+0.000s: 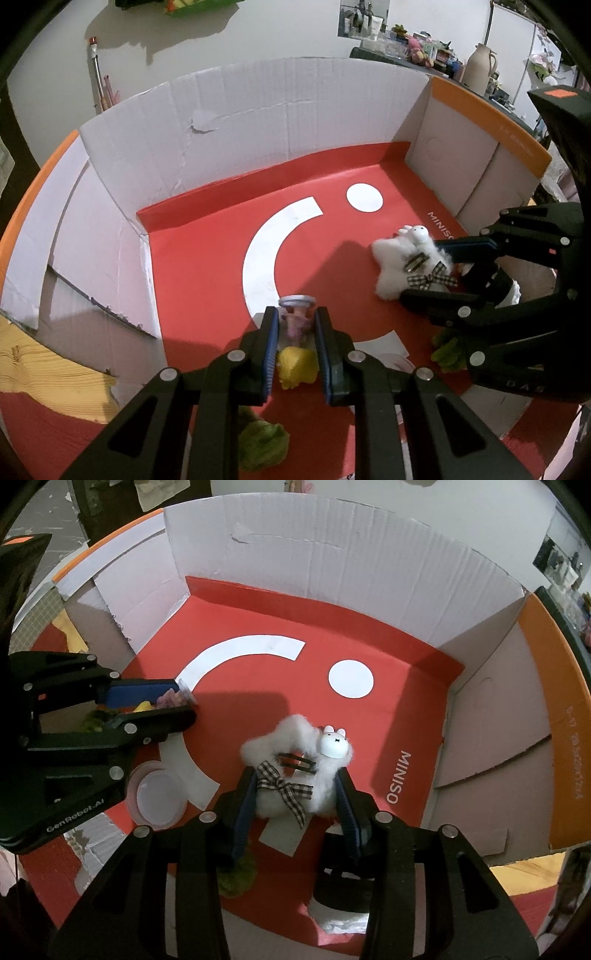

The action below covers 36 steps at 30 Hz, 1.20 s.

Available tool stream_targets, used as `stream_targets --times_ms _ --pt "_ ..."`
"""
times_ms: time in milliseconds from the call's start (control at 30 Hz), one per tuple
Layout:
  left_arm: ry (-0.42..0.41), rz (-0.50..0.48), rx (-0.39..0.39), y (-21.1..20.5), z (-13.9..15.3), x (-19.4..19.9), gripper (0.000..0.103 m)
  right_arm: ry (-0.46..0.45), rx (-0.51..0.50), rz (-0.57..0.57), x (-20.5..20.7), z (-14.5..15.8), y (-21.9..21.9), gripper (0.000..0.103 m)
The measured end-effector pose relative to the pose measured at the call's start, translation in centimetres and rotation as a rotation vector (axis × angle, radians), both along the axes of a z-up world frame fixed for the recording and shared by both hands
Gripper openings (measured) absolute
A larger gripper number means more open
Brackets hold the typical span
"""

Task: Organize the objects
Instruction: 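Carry the figurine into the box with left tool while right tool places the plush toy, then open both tools and lift them back out of the box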

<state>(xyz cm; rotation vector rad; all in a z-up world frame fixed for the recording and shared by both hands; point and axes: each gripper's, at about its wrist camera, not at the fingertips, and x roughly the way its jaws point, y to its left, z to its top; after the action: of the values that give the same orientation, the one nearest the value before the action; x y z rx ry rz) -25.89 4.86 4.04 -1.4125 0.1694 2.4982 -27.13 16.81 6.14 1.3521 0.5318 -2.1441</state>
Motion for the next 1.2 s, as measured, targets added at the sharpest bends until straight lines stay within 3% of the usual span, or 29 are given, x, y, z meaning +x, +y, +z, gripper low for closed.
stream_targets --times_ms 533,1000,1200 --pt "0.007 0.003 0.002 -0.2 0.1 0.0 0.022 0.002 0.010 -0.004 1.5 0.3 0.9 0.049" --pt "0.053 0.017 0.019 -0.5 1.3 0.4 0.033 0.014 -0.014 -0.022 3.4 1.9 2.4 0.049" --pt "0.078 0.029 0.042 -1.0 2.6 1.4 0.039 0.045 -0.023 -0.019 5.1 3.3 3.1 0.055"
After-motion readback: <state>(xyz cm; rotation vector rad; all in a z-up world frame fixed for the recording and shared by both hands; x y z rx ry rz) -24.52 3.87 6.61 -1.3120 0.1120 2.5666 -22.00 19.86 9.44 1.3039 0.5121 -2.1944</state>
